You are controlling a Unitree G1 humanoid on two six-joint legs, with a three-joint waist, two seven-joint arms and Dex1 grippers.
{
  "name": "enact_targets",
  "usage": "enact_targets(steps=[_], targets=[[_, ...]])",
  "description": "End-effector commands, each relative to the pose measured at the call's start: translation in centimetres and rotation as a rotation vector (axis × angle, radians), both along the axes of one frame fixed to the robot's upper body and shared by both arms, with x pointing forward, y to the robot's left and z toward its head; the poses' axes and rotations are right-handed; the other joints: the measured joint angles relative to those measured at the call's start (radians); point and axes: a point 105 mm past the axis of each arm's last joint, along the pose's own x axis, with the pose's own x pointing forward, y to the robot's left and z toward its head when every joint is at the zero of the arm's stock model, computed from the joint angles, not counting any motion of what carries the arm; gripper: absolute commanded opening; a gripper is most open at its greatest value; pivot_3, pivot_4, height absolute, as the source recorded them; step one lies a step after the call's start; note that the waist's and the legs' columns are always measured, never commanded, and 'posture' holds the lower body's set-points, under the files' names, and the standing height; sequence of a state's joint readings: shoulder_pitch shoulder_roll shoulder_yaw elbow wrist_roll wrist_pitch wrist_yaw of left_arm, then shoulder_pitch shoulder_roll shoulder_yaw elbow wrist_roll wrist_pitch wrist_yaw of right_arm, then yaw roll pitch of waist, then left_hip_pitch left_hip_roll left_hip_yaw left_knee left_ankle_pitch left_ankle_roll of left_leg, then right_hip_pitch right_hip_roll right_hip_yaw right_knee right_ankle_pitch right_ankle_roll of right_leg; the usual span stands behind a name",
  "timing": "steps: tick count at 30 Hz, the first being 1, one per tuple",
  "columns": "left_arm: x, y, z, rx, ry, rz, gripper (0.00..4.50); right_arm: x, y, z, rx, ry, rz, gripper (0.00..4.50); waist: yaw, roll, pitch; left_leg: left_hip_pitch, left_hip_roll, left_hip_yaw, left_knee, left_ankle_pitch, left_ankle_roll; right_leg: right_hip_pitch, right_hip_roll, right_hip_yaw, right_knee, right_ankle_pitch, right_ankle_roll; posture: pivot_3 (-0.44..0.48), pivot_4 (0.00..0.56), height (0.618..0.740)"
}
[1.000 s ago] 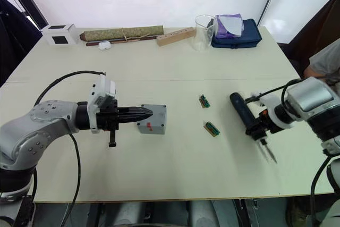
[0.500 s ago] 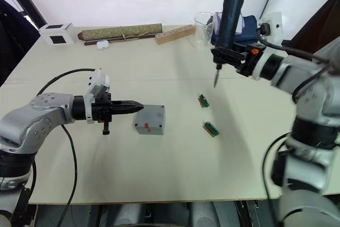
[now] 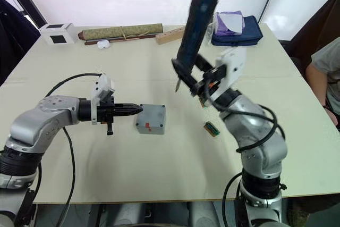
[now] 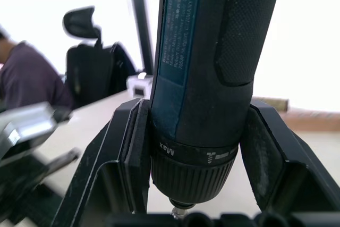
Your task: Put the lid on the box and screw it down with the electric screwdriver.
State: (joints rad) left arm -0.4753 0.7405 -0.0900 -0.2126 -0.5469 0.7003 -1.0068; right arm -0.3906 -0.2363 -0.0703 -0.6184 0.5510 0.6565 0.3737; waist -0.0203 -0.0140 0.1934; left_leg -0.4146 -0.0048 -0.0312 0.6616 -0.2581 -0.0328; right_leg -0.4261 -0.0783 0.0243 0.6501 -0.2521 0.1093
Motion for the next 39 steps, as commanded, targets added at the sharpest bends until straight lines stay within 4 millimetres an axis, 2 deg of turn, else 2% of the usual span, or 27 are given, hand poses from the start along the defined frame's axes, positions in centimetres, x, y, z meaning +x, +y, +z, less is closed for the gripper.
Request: enact_targets(steps=[1,3,7,9,17,39], targets=[[0.2,-0.4,-0.7,0.008,-0.021,0.009,0.00,-1.6,1.2,1.5,0.017,-0.121,0.041,2.09,0.001,0.000,0.000,0.000,0.000,0.000,0.000,0.000,0.000,0.000,0.000,0.000,0.000,0.000,0.000,0.000,0.150,0.740],[0.7,-0.3,-1.3,0.008,-0.013,0.035,0.00,-1.5,1.5,1.1,0.013,-0.118,0.046,2.09,0.002,0.000,0.000,0.000,0.000,0.000,0.000,0.000,0.000,0.000,0.000,0.000,0.000,0.000,0.000,0.000,0.150,0.740],[1.4,-0.6,-4.6,0.102,0.005,0.037,0.00,-0.8,2.9,-1.1,-0.034,-0.098,0.058,2.09,0.005,0.000,0.000,0.001,0.000,0.000,0.000,0.000,0.000,0.001,0.000,0.000,0.000,0.000,0.000,0.000,0.150,0.740],[1.4,-0.8,-5.0,0.117,0.003,0.023,0.00,-0.7,3.3,-1.6,-0.056,-0.103,0.064,2.09,0.007,0.000,-0.001,0.004,0.000,0.000,0.000,0.000,0.000,0.005,0.000,0.000,-0.001,0.000,0.000,0.000,0.150,0.740],[1.6,-0.9,-4.7,0.106,-0.009,0.015,0.00,0.2,3.6,-2.9,-0.087,-0.117,0.048,2.09,0.006,0.000,-0.001,0.007,0.000,0.000,0.000,0.000,0.000,0.008,0.000,0.000,-0.001,0.000,0.000,0.000,0.150,0.740],[1.2,-0.9,-5.1,0.109,-0.005,0.014,0.00,1.4,4.0,-3.8,-0.112,-0.129,0.032,2.09,0.005,0.000,-0.001,0.007,0.000,-0.001,0.000,0.000,0.000,0.009,0.000,0.000,-0.001,0.000,0.000,0.000,0.150,0.740]])
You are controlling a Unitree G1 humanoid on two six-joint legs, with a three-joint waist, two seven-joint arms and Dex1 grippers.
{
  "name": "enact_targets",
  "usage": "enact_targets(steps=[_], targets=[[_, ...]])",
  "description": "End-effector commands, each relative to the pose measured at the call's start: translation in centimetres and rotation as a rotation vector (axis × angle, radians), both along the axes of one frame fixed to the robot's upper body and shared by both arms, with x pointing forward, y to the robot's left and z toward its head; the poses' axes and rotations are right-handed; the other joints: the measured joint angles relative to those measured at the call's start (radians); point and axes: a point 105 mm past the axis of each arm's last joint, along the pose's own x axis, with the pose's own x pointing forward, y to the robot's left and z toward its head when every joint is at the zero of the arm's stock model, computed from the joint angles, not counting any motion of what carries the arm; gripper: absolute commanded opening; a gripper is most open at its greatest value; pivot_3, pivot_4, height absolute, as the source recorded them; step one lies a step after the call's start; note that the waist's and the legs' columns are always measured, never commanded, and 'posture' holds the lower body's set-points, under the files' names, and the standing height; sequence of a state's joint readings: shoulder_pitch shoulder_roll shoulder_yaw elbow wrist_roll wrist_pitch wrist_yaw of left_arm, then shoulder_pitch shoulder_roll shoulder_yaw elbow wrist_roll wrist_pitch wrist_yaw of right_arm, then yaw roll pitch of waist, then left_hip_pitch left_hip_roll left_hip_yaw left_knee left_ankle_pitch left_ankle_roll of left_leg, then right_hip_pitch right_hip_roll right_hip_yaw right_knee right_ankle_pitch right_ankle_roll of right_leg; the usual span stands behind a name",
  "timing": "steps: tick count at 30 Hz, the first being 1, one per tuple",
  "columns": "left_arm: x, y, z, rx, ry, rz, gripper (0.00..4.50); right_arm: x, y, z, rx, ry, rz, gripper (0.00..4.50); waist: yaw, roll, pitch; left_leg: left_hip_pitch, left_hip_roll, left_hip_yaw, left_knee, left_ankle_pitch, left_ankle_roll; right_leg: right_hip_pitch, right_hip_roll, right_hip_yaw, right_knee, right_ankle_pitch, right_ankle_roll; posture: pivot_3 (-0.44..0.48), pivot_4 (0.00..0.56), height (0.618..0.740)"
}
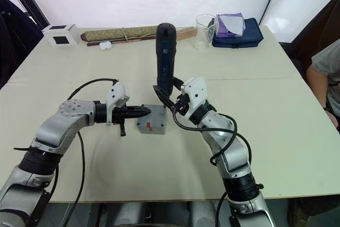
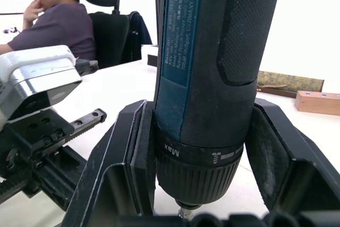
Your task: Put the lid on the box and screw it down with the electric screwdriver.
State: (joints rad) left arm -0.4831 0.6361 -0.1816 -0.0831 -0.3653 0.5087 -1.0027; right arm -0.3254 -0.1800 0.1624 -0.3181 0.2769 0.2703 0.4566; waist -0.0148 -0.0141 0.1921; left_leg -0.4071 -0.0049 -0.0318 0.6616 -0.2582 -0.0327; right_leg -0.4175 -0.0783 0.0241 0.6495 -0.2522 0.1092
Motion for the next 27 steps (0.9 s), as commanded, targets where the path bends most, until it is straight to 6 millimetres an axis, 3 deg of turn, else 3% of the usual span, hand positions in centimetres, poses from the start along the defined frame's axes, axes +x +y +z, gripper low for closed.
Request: enact_targets(steps=[1,10,15,22,27], targets=[[-0.4,0.6,-2.3,0.056,0.073,0.019,0.00,-0.6,0.6,1.8,-0.005,-0.099,0.027,2.09,-0.001,0.000,0.000,0.000,0.000,0.000,0.000,0.000,0.000,0.000,0.000,0.000,0.000,0.000,0.000,0.000,0.150,0.740],[-0.5,0.5,-2.5,0.058,0.074,0.021,0.00,0.3,0.2,-1.1,-0.105,-0.022,0.000,2.09,-0.002,0.000,-0.001,0.007,0.000,0.000,-0.001,0.000,0.000,0.007,0.000,0.000,-0.002,0.000,0.000,0.000,0.150,0.740],[-0.5,0.3,-2.5,0.055,0.073,0.021,0.00,0.7,0.0,0.4,-0.072,-0.052,-0.006,2.09,-0.002,0.000,-0.001,0.016,0.000,0.000,-0.006,0.000,0.000,0.015,0.000,0.000,-0.004,-0.001,0.000,0.000,0.150,0.740],[-0.4,0.0,-2.5,0.050,0.069,0.020,0.00,0.8,0.2,0.7,-0.075,-0.066,0.010,2.09,0.001,0.000,-0.001,0.016,0.000,0.000,-0.007,0.000,0.000,0.015,0.000,0.000,-0.004,-0.001,-0.001,0.000,0.150,0.740],[-0.5,0.0,-2.6,0.055,0.078,0.017,0.00,0.6,0.5,-1.5,-0.140,-0.017,0.010,2.09,0.000,0.000,-0.002,0.016,0.000,0.000,-0.008,0.000,0.000,0.015,0.000,0.000,-0.004,-0.001,-0.001,0.000,0.150,0.740]])
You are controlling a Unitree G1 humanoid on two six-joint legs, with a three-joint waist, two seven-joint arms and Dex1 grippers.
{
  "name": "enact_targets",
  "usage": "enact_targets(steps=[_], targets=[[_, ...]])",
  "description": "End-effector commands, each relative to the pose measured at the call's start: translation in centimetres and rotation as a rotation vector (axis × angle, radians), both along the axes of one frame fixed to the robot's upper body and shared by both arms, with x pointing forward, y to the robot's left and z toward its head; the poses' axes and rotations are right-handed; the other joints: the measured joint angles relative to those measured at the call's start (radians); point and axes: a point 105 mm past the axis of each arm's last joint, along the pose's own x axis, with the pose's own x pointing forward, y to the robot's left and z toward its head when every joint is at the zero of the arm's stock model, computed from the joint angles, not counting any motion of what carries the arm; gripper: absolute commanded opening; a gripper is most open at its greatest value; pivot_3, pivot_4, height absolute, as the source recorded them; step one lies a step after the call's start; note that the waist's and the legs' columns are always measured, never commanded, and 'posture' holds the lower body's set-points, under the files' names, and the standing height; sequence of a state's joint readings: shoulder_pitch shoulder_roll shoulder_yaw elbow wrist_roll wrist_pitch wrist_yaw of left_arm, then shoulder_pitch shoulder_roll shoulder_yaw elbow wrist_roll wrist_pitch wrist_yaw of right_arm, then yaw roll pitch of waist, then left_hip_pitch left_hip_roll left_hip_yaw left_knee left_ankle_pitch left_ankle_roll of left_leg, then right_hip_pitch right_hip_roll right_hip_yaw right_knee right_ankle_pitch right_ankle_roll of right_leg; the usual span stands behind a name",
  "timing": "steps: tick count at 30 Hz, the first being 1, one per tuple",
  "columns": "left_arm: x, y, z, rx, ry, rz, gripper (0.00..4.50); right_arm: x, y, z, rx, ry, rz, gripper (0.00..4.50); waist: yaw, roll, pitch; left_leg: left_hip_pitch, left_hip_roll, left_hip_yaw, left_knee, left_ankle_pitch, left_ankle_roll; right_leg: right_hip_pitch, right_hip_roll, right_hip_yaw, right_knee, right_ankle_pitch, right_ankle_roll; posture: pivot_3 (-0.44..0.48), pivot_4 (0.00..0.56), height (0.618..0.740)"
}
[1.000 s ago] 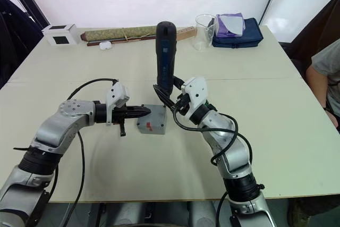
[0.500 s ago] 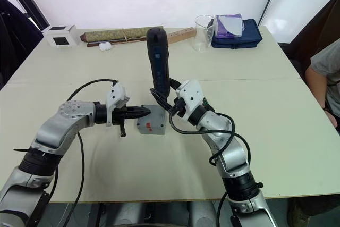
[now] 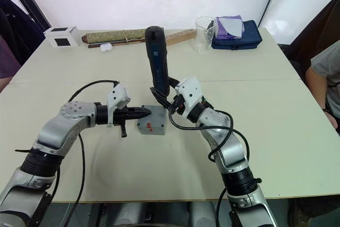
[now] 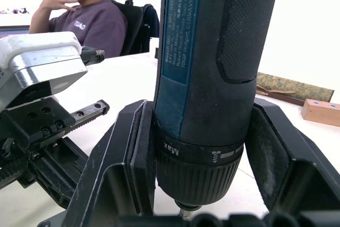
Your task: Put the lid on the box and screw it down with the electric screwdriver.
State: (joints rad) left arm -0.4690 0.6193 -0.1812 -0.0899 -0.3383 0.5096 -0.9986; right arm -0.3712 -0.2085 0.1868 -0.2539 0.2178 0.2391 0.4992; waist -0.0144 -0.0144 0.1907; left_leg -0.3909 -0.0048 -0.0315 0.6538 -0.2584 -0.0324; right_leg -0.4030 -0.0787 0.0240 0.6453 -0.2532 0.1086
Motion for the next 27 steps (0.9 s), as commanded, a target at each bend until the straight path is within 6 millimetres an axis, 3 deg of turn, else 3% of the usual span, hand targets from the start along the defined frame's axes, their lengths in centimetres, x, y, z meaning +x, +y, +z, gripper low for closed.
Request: enact_targets(steps=[1,8,13,27], targets=[[-0.5,0.2,-2.2,0.052,0.080,0.008,0.00,-0.1,0.0,-1.6,-0.059,0.024,-0.012,2.09,0.000,0.000,-0.001,0.000,0.000,0.000,0.000,0.000,0.000,0.000,0.000,0.000,0.000,0.000,0.000,0.000,0.150,0.740],[-0.9,0.6,-3.1,0.090,0.096,0.002,0.00,0.2,-0.6,-4.7,-0.112,0.163,-0.046,2.09,-0.002,-0.002,-0.023,0.002,0.000,0.000,-0.004,0.000,0.000,0.000,0.000,0.000,-0.001,-0.001,-0.001,0.000,0.150,0.740],[-0.9,0.5,-3.2,0.092,0.095,0.004,0.00,0.5,-0.9,-5.1,-0.090,0.223,-0.059,2.09,-0.001,-0.002,-0.029,0.016,0.001,0.000,-0.009,0.000,0.000,0.015,0.000,-0.001,-0.007,-0.005,-0.005,0.000,0.150,0.740],[-0.8,1.0,-3.8,0.108,0.109,0.009,0.00,0.2,0.0,-6.4,-0.177,0.260,-0.032,2.09,-0.002,-0.002,-0.036,0.017,0.002,-0.001,-0.012,-0.001,0.001,0.016,0.000,-0.001,-0.013,-0.006,-0.007,0.000,0.150,0.740]])
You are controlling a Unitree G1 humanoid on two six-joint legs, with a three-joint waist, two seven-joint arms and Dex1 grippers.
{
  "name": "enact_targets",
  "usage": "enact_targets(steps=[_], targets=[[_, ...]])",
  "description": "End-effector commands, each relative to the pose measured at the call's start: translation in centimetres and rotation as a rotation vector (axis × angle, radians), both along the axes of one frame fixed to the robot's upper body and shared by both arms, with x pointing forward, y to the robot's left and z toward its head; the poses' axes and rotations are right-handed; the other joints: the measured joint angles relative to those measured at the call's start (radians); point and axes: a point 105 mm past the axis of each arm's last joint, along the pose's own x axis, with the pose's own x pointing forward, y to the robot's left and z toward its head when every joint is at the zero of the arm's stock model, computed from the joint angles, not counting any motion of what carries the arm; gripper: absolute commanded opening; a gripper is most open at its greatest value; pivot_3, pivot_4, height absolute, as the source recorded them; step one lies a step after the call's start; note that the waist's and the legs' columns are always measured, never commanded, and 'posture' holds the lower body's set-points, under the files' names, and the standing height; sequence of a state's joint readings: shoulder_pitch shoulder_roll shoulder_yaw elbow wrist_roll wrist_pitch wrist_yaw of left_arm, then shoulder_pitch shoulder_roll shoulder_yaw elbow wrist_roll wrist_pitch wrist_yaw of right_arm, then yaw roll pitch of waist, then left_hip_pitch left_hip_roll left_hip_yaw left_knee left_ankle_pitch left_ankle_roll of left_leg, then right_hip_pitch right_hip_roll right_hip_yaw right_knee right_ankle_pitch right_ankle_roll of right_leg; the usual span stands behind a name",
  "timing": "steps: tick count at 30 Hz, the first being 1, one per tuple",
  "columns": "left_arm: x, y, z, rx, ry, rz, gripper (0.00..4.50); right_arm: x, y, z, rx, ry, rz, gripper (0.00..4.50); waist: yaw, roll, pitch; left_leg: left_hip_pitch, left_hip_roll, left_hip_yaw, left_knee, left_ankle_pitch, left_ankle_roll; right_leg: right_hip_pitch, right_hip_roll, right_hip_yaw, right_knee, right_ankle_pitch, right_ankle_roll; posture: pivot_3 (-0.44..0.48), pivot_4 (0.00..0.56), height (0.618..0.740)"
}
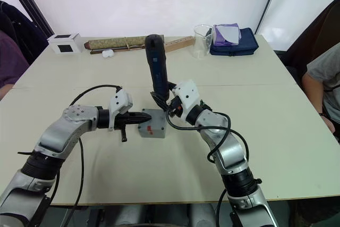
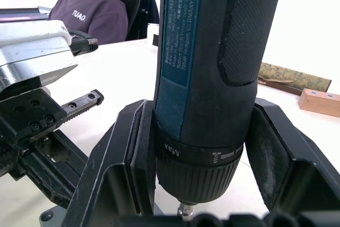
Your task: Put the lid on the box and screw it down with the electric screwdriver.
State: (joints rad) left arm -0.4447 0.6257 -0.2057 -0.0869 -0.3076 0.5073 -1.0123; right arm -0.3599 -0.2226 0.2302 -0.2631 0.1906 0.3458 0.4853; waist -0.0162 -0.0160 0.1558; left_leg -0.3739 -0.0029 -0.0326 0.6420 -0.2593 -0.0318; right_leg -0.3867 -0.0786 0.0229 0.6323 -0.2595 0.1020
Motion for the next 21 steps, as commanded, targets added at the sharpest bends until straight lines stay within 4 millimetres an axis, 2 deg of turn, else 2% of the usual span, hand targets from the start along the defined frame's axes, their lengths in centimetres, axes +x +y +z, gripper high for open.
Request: enact_targets(steps=[1,21], targets=[[-0.35,0.85,-2.39,0.066,0.077,0.019,0.00,0.08,-0.49,-4.41,-0.098,0.162,-0.026,2.09,0.000,0.000,-0.002,0.000,0.000,0.000,0.000,0.000,0.000,0.000,0.000,0.000,0.000,0.000,0.000,0.000,0.150,0.740],[-0.40,0.55,-2.63,0.059,0.078,0.021,0.00,0.05,-0.84,-4.32,-0.094,0.158,-0.031,2.09,0.002,-0.002,-0.006,0.001,0.001,-0.001,-0.007,0.000,0.000,-0.001,-0.001,0.000,-0.003,-0.001,-0.001,0.000,0.150,0.740]])
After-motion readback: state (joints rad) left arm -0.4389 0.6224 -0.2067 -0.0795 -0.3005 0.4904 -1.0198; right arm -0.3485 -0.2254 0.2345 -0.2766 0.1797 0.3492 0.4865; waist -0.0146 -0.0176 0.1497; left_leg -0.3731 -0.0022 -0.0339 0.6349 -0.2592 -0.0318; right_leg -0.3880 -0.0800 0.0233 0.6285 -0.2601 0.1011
